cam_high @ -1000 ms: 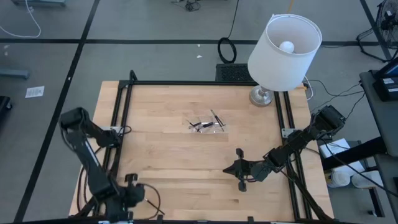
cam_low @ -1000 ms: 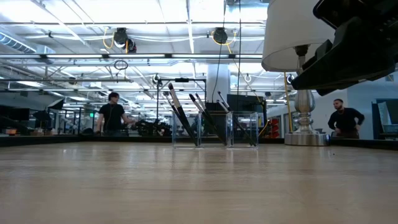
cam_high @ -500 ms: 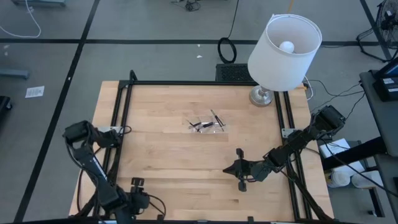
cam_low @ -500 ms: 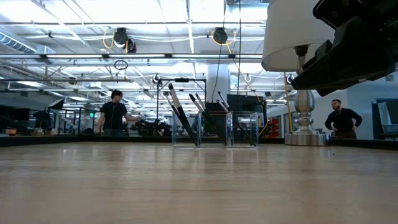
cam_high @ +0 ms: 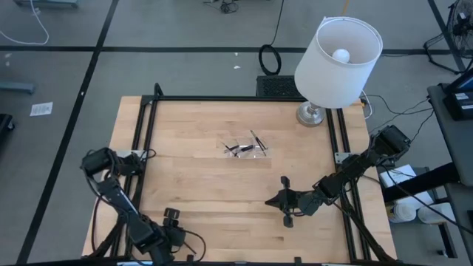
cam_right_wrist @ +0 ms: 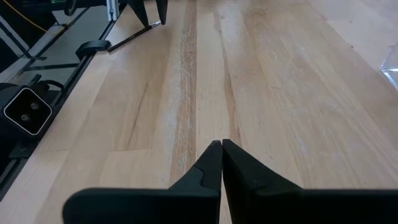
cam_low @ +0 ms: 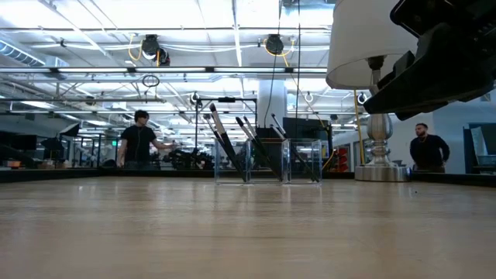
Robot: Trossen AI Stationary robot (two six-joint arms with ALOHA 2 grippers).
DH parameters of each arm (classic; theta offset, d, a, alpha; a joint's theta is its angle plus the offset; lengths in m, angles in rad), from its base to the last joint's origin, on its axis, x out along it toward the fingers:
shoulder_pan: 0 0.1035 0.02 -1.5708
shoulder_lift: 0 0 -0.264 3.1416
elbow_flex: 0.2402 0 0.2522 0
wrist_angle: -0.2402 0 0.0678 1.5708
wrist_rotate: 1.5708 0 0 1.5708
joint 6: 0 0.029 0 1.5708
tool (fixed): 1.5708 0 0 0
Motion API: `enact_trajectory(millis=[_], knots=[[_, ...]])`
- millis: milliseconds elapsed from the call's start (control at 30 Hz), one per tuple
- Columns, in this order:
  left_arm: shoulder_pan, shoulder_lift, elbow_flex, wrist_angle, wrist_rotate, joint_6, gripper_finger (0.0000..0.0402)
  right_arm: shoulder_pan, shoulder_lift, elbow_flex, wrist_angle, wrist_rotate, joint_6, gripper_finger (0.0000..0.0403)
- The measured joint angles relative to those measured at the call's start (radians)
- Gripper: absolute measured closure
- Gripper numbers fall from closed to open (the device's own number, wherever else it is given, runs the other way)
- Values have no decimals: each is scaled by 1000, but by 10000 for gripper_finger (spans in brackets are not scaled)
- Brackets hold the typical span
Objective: Pick & Place Makeup Supplies
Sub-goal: Put the makeup brush into the transparent organizer
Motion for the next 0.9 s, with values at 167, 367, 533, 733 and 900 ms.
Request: enact_trajectory(millis=[167, 367, 533, 733, 900], knots=[[40, 13, 1, -15, -37, 32, 225, 0, 0, 0, 1, 1, -4, 403], [103, 18, 0, -27, -89, 156, 245, 0, 0, 0, 1, 2, -4, 403], [159, 19, -2, -33, -128, 236, 257, 0, 0, 0, -2, 2, -4, 403], [222, 20, -3, -26, -140, 344, 270, 0, 0, 0, -21, 0, -4, 403], [272, 20, -6, 43, -132, 498, 270, 0, 0, 0, -22, 0, -4, 403]])
